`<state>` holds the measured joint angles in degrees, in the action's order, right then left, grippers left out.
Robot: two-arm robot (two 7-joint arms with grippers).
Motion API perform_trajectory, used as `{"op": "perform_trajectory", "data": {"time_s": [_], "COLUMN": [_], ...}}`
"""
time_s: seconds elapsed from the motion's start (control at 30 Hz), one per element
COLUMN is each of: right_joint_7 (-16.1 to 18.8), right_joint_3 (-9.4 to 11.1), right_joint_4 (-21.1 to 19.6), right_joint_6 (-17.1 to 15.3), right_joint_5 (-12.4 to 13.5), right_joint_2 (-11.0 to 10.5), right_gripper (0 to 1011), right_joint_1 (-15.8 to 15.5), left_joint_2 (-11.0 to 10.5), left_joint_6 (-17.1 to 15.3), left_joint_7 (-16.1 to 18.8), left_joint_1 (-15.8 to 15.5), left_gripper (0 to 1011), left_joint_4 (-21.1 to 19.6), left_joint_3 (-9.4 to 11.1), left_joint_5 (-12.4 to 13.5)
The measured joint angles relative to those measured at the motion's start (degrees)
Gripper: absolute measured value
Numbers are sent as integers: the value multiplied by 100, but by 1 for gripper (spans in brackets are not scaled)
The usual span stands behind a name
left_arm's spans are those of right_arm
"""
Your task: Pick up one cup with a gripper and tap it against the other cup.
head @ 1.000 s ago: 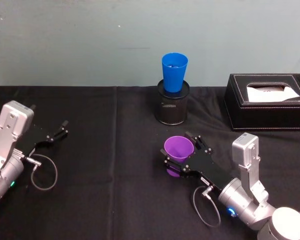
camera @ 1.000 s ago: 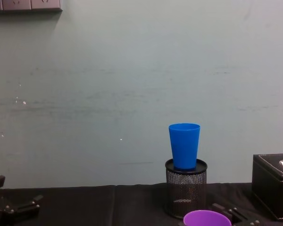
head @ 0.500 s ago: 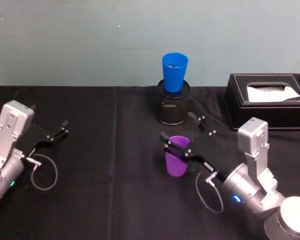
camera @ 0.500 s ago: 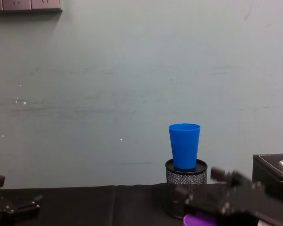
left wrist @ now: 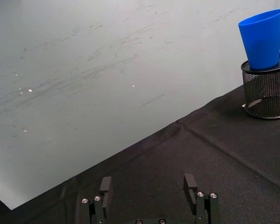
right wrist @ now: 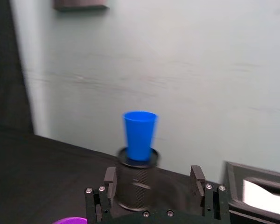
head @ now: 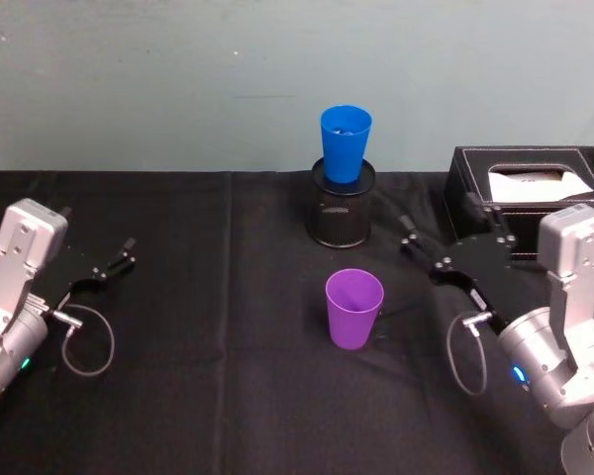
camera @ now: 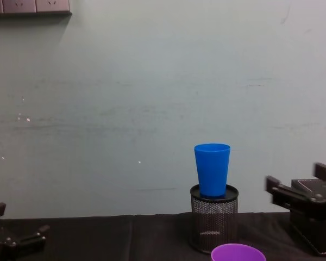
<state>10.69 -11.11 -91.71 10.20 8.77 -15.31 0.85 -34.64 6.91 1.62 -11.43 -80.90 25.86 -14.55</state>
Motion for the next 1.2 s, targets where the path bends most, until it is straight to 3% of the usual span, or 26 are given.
{"op": "perform_trajectory", "data": {"time_s": [0.1, 0.3, 0.63, 0.8, 1.2], "right_joint_7": [-284, -518, -588, -497, -497], "right_joint_3": [164, 275, 336, 379, 364], "right_joint_4": [19, 300, 902, 1118, 1068], "right_joint_6": [-75, -233, -412, -390, -388], "right_joint_5": [-117, -252, -417, -422, -420], "right_joint_2": [130, 339, 587, 647, 632], "right_gripper": [1000, 1002, 1002, 1002, 1002], "right_joint_1": [-101, -149, -26, 36, 27], "left_joint_2": [0, 0, 0, 0, 0], "left_joint_6": [0, 0, 0, 0, 0], "left_joint_7": [0, 0, 0, 0, 0], "left_joint_1": [0, 0, 0, 0, 0], "left_gripper": [1000, 1000, 1000, 1000, 1000], "left_joint_4": [0, 0, 0, 0, 0], "left_joint_3": [0, 0, 0, 0, 0], "left_joint_5": [0, 0, 0, 0, 0]}}
